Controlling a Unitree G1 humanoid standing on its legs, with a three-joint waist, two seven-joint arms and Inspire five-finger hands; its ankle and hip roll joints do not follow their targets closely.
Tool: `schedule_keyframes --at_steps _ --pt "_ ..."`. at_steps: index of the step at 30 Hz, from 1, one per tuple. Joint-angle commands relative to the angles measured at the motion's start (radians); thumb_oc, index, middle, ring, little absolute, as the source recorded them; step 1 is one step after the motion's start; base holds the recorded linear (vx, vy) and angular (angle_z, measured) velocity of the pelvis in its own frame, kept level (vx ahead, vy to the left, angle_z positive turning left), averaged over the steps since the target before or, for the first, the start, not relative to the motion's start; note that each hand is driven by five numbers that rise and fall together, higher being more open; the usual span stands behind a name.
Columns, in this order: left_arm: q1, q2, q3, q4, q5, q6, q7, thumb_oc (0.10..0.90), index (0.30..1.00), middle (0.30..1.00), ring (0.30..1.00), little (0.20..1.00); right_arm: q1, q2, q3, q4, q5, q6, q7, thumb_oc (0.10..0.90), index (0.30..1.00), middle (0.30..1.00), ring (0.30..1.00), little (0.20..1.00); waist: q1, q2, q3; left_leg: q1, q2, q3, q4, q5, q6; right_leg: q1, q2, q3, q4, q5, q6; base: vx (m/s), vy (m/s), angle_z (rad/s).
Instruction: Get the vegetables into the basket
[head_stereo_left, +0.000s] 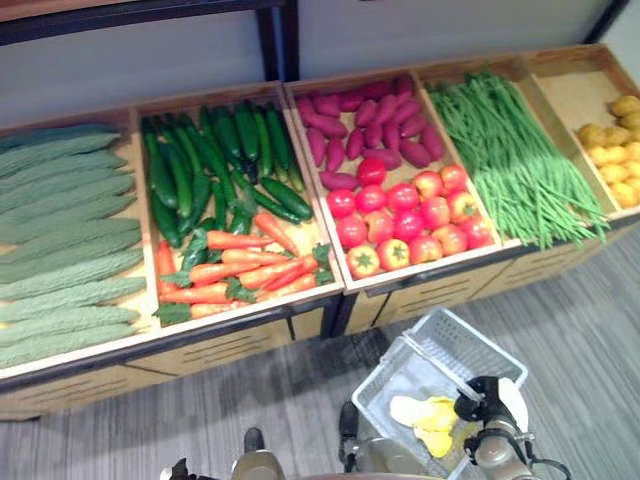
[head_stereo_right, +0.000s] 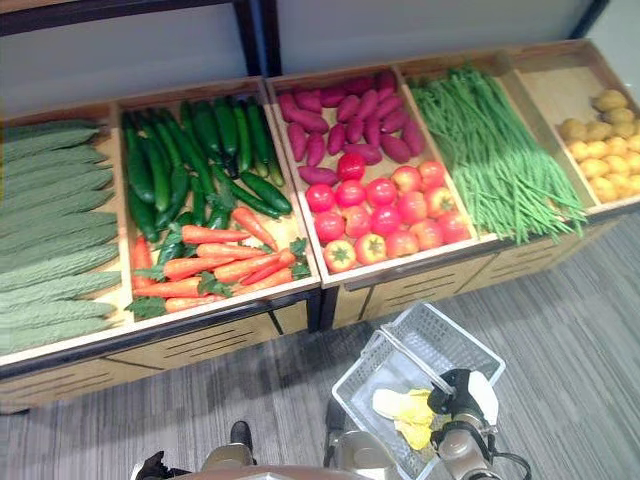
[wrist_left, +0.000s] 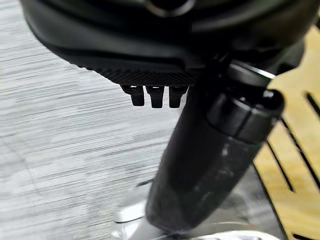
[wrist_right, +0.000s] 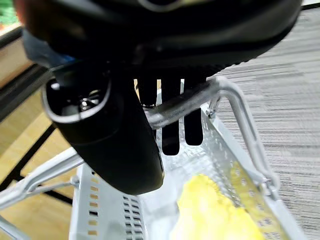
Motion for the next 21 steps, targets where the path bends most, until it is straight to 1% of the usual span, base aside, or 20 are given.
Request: schedule_keyframes --at_steps 1,2,3,4,5,7,9,10,11,12,13,14,15,16,17,18,19,21 --pt "-0.017 -0.01 0.231 0.056 -0.278 -0.035 0.153 0.9 1.0 1.0 1.0 1.0 0.007 -0.017 -0.02 -0.037 0.004 -0.074 -0.047 0.4 0.3 0.3 0.3 0.3 -0.005 -0.007 -0.055 0.053 -0.014 -0.046 -0.057 0.003 0.002 0.005 -0.103 0.048 0.048 -0.026 0.149 0.04 0.037 0.14" --pt "-0.018 -0.01 0.232 0.057 -0.278 -0.035 0.153 0.9 1.0 1.0 1.0 1.0 0.006 -0.016 -0.019 -0.037 0.004 -0.074 -0.047 0.4 0.3 0.3 0.3 0.3 -0.006 -0.008 -0.054 0.054 -0.014 -0.046 -0.057 0.003 0.001 0.007 -0.103 0.048 0.047 -0.026 0.149 0.03 0.052 0.0" --pt "-0.016 0.002 0.294 0.069 -0.322 -0.043 0.196 0.9 1.0 1.0 1.0 1.0 0.014 -0.014 -0.014 -0.044 -0.006 -0.075 -0.045 0.4 0.3 0.3 0.3 0.3 -0.007 -0.007 -0.06 0.058 -0.015 -0.04 -0.057 0.0 0.001 0.012 -0.104 0.048 0.039 -0.022 0.149 0.02 0.063 0.01" --pt "-0.008 0.044 0.416 0.095 -0.396 -0.07 0.31 0.9 1.0 1.0 1.0 1.0 0.024 -0.01 -0.001 -0.05 -0.028 -0.071 -0.048 0.4 0.3 0.3 0.3 0.3 -0.003 -0.01 -0.069 0.067 -0.019 -0.038 -0.057 -0.012 -0.001 0.024 -0.11 0.042 0.024 -0.016 0.154 0.02 0.064 0.02" --pt "-0.008 0.045 0.418 0.095 -0.395 -0.07 0.311 0.9 1.0 1.0 1.0 1.0 0.024 -0.009 0.0 -0.05 -0.028 -0.07 -0.048 0.4 0.3 0.3 0.3 0.3 -0.005 -0.011 -0.069 0.067 -0.02 -0.038 -0.057 -0.013 -0.001 0.024 -0.11 0.042 0.023 -0.016 0.154 0.01 0.065 0.0" --pt "-0.008 0.103 0.506 0.094 -0.435 -0.124 0.406 0.9 1.0 1.0 1.0 1.0 0.029 -0.002 0.01 -0.039 -0.033 -0.074 -0.049 0.4 0.3 0.3 0.3 0.3 0.0 -0.016 -0.077 0.071 -0.027 -0.037 -0.057 -0.022 -0.002 0.031 -0.117 0.038 0.015 -0.007 0.16 0.0 0.064 0.0" --pt "0.002 0.226 0.581 0.1 -0.416 -0.177 0.56 0.9 1.0 1.0 1.0 1.0 0.038 0.014 0.031 -0.006 -0.03 -0.08 -0.041 0.4 0.3 0.3 0.3 0.3 0.008 -0.02 -0.08 0.08 -0.034 -0.034 -0.057 -0.035 -0.004 0.038 -0.129 0.029 0.013 -0.002 0.171 -0.01 0.071 0.01" --pt "0.001 0.228 0.583 0.099 -0.414 -0.177 0.563 0.9 1.0 1.0 1.0 1.0 0.036 0.016 0.032 -0.005 -0.03 -0.081 -0.042 0.4 0.3 0.3 0.3 0.3 0.007 -0.023 -0.08 0.077 -0.035 -0.034 -0.057 -0.03 -0.004 0.036 -0.13 0.029 0.011 0.002 0.169 -0.02 0.045 0.0" --pt "-0.007 0.27 0.583 0.09 -0.371 -0.177 0.62 0.9 1.0 1.0 1.0 1.0 0.037 0.022 0.044 0.009 -0.034 -0.083 -0.044 0.4 0.3 0.3 0.3 0.3 0.009 -0.025 -0.081 0.074 -0.04 -0.036 -0.057 -0.03 -0.003 0.035 -0.134 0.026 0.011 0.006 0.172 -0.07 0.054 0.01" --pt "-0.016 0.321 0.582 0.038 -0.324 -0.206 0.714 0.9 1.0 1.0 1.0 1.0 0.034 0.031 0.055 0.032 -0.032 -0.089 -0.053 0.4 0.3 0.3 0.3 0.3 0.016 -0.027 -0.081 0.069 -0.046 -0.039 -0.057 -0.034 -0.003 0.033 -0.143 0.018 0.014 0.012 0.179 -0.08 0.078 0.05" --pt "-0.019 0.338 0.575 -0.028 -0.298 -0.223 0.765 0.9 1.0 1.0 1.0 1.0 0.032 0.036 0.057 0.036 -0.03 -0.089 -0.059 0.4 0.3 0.3 0.3 0.3 0.018 -0.029 -0.079 0.065 -0.049 -0.041 -0.057 -0.033 -0.003 0.031 -0.147 0.015 0.015 0.016 0.182 -0.06 0.054 0.06" --pt "-0.018 0.334 0.576 -0.036 -0.293 -0.22 0.773 0.9 1.0 1.0 1.0 1.0 0.031 0.038 0.056 0.037 -0.03 -0.089 -0.06 0.4 0.3 0.3 0.3 0.3 0.018 -0.03 -0.079 0.064 -0.05 -0.041 -0.057 -0.032 -0.002 0.031 -0.147 0.015 0.014 0.016 0.183 -0.05 0.041 0.05" --pt "-0.02 0.35 0.579 -0.128 -0.257 -0.238 0.837 0.9 1.0 1.0 1.0 1.0 0.032 0.04 0.049 0.045 -0.022 -0.091 -0.066 0.4 0.3 0.3 0.3 0.3 0.024 -0.03 -0.077 0.057 -0.052 -0.047 -0.057 -0.032 -0.002 0.027 -0.152 0.007 0.016 0.02 0.186 -0.05 0.037 0.05" --pt "-0.006 0.358 0.567 -0.29 -0.182 -0.258 0.909 0.9 1.0 1.0 1.0 1.0 0.034 0.042 0.043 0.051 -0.017 -0.09 -0.071 0.4 0.3 0.3 0.3 0.3 0.028 -0.03 -0.074 0.053 -0.055 -0.052 -0.057 -0.031 -0.002 0.025 -0.156 0.001 0.017 0.023 0.189 -0.07 0.048 0.13" --pt "0.003 0.364 0.554 -0.464 -0.097 -0.256 0.956 0.9 1.0 1.0 1.0 1.0 0.043 0.047 0.034 0.049 -0.014 -0.087 -0.073 0.4 0.3 0.3 0.3 0.3 0.033 -0.031 -0.072 0.047 -0.057 -0.058 -0.057 -0.03 -0.002 0.024 -0.159 -0.005 0.016 0.025 0.191 -0.07 0.028 0.23" --pt "0.009 0.379 0.537 -0.62 0.013 -0.235 0.99 0.9 1.0 1.0 1.0 1.0 0.05 0.051 0.017 0.057 -0.009 -0.089 -0.074 0.4 0.3 0.3 0.3 0.3 0.04 -0.033 -0.07 0.04 -0.059 -0.066 -0.057 -0.03 -0.001 0.023 -0.162 -0.013 0.016 0.027 0.193 -0.05 0.016 0.35" --pt "0.013 0.385 0.536 -0.752 0.085 -0.218 1.0 0.9 1.0 1.0 1.0 1.0 0.053 0.054 -0.003 0.066 0.0 -0.085 -0.072 0.4 0.3 0.3 0.3 0.3 0.046 -0.034 -0.071 0.035 -0.06 -0.073 -0.057 -0.03 0.0 0.023 -0.164 -0.019 0.016 0.026 0.195 -0.03 0.004 0.33" --pt "-0.012 0.372 0.547 -0.886 0.136 -0.195 0.976 0.9 1.0 1.0 1.0 1.0 0.063 0.061 -0.021 0.062 0.014 -0.082 -0.06 0.4 0.3 0.3 0.3 0.3 0.049 -0.041 -0.073 0.03 -0.062 -0.08 -0.057 -0.032 0.002 0.02 -0.165 -0.018 0.015 0.027 0.197 -0.02 0.005 0.23"
